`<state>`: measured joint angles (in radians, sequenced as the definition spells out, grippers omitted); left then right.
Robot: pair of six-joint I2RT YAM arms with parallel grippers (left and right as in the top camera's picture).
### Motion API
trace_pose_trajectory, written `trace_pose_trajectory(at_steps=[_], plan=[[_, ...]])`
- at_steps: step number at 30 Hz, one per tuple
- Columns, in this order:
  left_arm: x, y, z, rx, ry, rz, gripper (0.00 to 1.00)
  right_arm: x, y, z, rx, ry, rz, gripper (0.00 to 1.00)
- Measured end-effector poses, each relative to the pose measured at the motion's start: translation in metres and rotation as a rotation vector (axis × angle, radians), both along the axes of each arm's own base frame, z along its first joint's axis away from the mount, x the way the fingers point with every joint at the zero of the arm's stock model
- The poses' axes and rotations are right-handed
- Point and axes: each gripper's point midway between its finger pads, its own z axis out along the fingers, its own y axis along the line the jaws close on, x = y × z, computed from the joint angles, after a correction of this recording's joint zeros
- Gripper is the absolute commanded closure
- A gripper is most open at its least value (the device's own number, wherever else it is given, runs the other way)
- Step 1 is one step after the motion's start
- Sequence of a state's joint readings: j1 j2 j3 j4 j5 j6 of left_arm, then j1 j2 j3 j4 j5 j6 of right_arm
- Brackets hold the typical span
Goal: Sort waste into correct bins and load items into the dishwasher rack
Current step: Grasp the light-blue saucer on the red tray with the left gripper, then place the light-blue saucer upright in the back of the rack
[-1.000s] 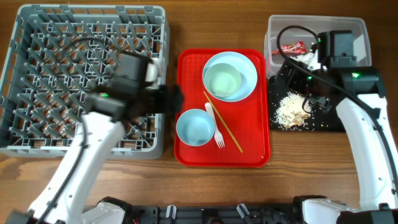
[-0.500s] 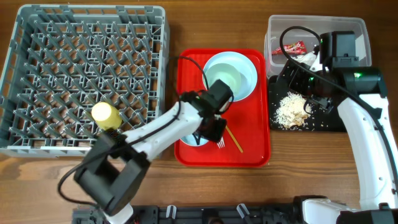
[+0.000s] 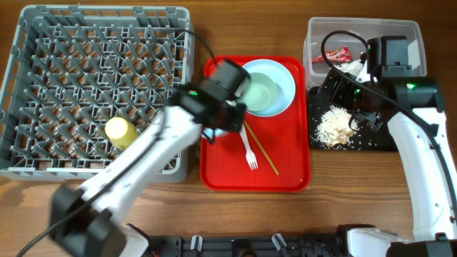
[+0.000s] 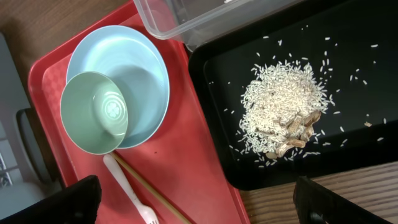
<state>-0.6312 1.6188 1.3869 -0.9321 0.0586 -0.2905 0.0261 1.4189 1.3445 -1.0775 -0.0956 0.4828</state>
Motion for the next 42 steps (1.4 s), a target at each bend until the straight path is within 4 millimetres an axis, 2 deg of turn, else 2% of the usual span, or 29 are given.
trace_pose_trajectory(at_steps=[3, 5, 6, 9, 12, 13, 16, 21, 22, 25, 27, 33, 35, 39, 41, 42], plan=[[0.021, 0.027, 0.055, -0.119, -0.126, 0.05, 0.96, 0.0, 0.0, 0.0, 0.0, 0.0, 0.0, 0.0], [0.033, 0.056, 0.09, -0.205, -0.202, 0.084, 0.96, 0.0, 0.0, 0.0, 0.0, 0.0, 0.0, 0.0], [0.036, 0.069, 0.1, -0.247, -0.217, 0.087, 0.96, 0.0, 0.0, 0.0, 0.0, 0.0, 0.0, 0.0], [0.055, 0.115, 0.113, -0.348, -0.241, 0.139, 0.96, 0.0, 0.0, 0.0, 0.0, 0.0, 0.0, 0.0], [0.073, 0.143, 0.121, -0.424, -0.286, 0.165, 0.96, 0.0, 0.0, 0.0, 0.0, 0.0, 0.0, 0.0], [0.085, 0.164, 0.123, -0.473, -0.301, 0.197, 0.96, 0.0, 0.0, 0.0, 0.0, 0.0, 0.0, 0.0], [0.108, 0.185, 0.12, -0.551, -0.332, 0.201, 0.96, 0.0, 0.0, 0.0, 0.001, 0.0, -0.001, 0.0], [0.153, 0.189, 0.102, -0.751, -0.373, 0.084, 0.96, 0.0, 0.0, 0.0, 0.001, 0.002, -0.003, 0.0], [0.167, 0.192, 0.101, -0.824, -0.408, 0.042, 0.96, -0.001, 0.0, 0.0, 0.001, 0.005, -0.003, 0.0], [0.193, 0.207, 0.108, -0.945, -0.505, -0.045, 0.96, -0.001, 0.0, 0.0, 0.001, 0.006, -0.003, 0.0], [0.201, 0.218, 0.102, -1.015, -0.49, -0.053, 0.96, -0.002, 0.0, -0.001, 0.001, 0.009, -0.003, 0.0], [0.21, 0.235, 0.05, -1.137, -0.29, 0.078, 0.96, -0.002, 0.0, -0.001, 0.001, 0.01, -0.003, 0.0], [0.211, 0.238, 0.039, -1.152, -0.255, 0.106, 0.96, -0.002, 0.0, -0.001, 0.001, 0.01, -0.003, 0.0], [0.211, 0.248, 0.034, -1.159, -0.249, 0.128, 0.95, -0.002, 0.0, -0.001, 0.001, 0.01, -0.003, 0.0], [0.211, 0.258, 0.033, -1.159, -0.255, 0.147, 0.87, -0.002, 0.0, -0.001, 0.001, 0.01, -0.003, 0.0], [0.21, 0.263, 0.033, -1.161, -0.254, 0.162, 0.87, -0.002, 0.0, -0.001, 0.001, 0.01, -0.003, 0.0]])
